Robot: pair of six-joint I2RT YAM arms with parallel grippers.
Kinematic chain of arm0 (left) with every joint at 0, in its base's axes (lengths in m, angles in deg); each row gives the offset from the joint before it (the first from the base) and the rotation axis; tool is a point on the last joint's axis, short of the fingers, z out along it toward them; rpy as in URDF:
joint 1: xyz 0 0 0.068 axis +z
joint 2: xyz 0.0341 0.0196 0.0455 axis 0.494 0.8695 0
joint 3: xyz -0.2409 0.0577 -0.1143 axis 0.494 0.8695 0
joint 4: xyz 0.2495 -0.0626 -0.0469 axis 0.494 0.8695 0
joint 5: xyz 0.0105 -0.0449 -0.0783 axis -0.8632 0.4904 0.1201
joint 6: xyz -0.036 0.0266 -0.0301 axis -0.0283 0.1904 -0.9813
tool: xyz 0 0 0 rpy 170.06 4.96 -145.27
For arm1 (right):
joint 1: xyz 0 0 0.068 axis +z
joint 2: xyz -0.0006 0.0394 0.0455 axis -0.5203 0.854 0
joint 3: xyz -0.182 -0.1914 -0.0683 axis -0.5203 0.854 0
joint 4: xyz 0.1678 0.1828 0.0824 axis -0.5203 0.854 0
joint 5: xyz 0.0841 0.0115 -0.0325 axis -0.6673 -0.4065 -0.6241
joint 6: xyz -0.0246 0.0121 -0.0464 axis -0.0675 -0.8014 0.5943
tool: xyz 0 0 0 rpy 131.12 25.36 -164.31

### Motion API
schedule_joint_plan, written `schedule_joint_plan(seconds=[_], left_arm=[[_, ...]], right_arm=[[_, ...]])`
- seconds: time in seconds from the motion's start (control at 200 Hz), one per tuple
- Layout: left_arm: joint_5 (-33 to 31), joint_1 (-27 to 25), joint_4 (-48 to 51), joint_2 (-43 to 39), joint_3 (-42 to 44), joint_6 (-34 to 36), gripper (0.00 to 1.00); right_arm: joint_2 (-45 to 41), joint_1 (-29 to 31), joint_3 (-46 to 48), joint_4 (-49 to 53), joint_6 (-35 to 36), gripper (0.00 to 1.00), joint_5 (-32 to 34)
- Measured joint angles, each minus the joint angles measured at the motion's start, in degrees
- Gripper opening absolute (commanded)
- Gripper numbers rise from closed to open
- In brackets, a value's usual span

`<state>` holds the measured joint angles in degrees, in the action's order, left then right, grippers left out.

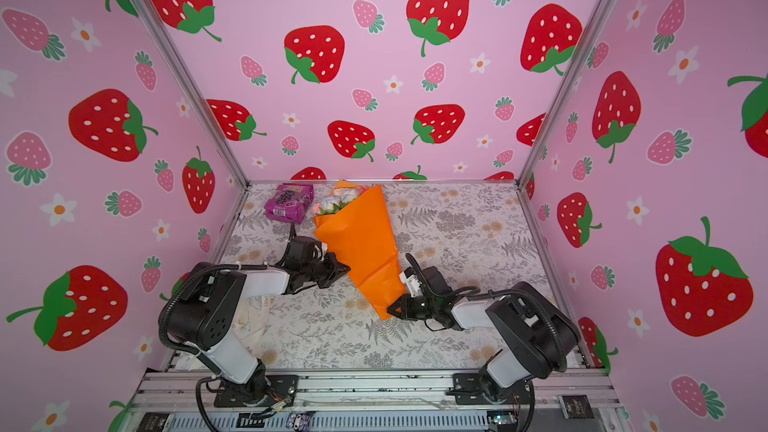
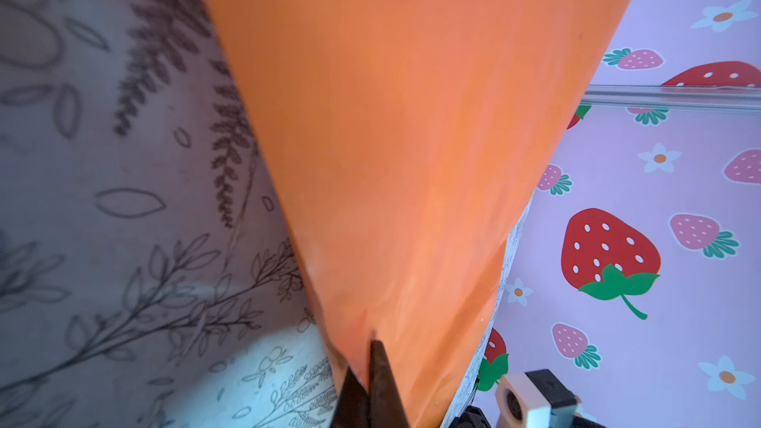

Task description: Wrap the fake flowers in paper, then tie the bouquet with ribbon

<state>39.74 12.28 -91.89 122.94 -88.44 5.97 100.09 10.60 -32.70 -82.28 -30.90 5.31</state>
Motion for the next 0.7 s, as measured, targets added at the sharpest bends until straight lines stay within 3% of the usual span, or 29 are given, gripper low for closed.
schedule_joint_plan(seconds=[0.21, 0.46, 0.7], left_arm=[[-0.04, 0.20, -0.07, -0.04, 0.02, 0.37, 0.00], [-0.15, 0.20, -0.09, -0.04, 0.02, 0.37, 0.00], [-0.15, 0.20, -0.17, -0.04, 0.02, 0.33, 0.00]], right_arm=[[-3.80, -6.54, -5.33, 0.09, 0.72, 0.17, -0.42], [15.65, -11.23, -20.70, -3.19, 2.29, 0.18, -3.80], [25.44, -14.01, -20.85, -6.80, 1.27, 0.20, -6.08]])
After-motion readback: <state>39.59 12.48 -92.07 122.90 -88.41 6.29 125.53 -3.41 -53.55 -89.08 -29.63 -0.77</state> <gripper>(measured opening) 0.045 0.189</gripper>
